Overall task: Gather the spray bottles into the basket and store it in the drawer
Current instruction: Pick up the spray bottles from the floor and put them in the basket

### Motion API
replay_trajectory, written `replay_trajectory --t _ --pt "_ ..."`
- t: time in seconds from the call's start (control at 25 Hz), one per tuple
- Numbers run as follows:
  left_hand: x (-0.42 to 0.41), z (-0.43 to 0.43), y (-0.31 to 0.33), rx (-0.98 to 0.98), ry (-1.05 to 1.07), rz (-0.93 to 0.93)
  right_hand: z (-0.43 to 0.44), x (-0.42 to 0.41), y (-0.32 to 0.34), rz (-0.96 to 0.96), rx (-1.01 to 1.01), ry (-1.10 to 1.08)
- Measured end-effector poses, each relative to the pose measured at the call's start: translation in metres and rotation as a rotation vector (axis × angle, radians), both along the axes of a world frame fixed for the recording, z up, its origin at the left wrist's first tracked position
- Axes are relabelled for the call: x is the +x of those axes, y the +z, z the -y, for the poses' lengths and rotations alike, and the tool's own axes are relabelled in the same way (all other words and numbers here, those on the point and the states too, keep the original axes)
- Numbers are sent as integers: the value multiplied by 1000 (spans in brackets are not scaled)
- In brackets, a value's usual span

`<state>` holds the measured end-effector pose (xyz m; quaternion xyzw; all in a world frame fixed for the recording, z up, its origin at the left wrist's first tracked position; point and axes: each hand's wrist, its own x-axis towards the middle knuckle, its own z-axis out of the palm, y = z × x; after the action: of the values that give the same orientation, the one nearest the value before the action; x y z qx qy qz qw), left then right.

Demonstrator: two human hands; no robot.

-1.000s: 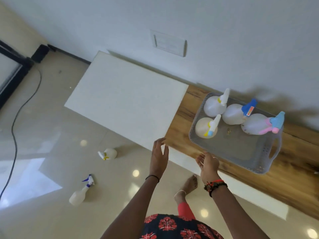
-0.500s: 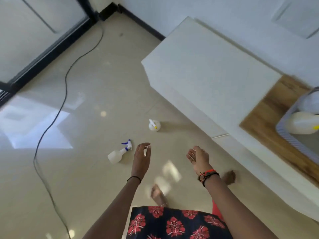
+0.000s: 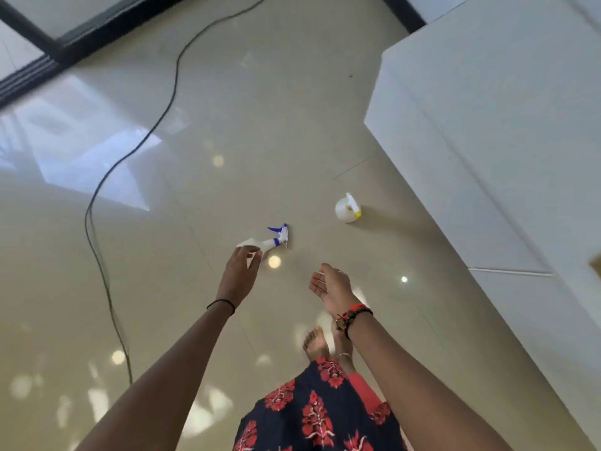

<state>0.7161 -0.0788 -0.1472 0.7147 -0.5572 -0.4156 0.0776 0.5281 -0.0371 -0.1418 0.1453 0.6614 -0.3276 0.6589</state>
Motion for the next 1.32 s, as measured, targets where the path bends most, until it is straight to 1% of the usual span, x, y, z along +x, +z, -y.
replay_trajectory --t 0.16,0.28,0.36,0.52,0.6,0.68,0.8,0.96,1.16,1.32 --pt "30 16 -89 4 3 58 21 41 -97 38 15 102" --pt "54 28 -165 -8 -71 155 37 78 -177 80 -5 189" --pt "68 36 -210 20 -125 224 47 100 -228 84 1 255" --pt "87 51 -288 109 -266 336 66 132 -315 110 -18 525" --pt "92 58 -317 133 -349 373 73 143 -345 109 -5 533" --pt "94 64 -337 131 -419 412 78 151 -362 80 -2 494" --pt "95 72 -354 85 -436 444 83 163 -372 113 -12 416" --pt "87 62 -339 46 -329 390 84 162 -357 173 -59 342" --pt "59 39 -269 75 -156 262 66 133 -285 205 -102 264" --pt "21 25 -178 24 -127 111 58 94 -202 196 -143 153"
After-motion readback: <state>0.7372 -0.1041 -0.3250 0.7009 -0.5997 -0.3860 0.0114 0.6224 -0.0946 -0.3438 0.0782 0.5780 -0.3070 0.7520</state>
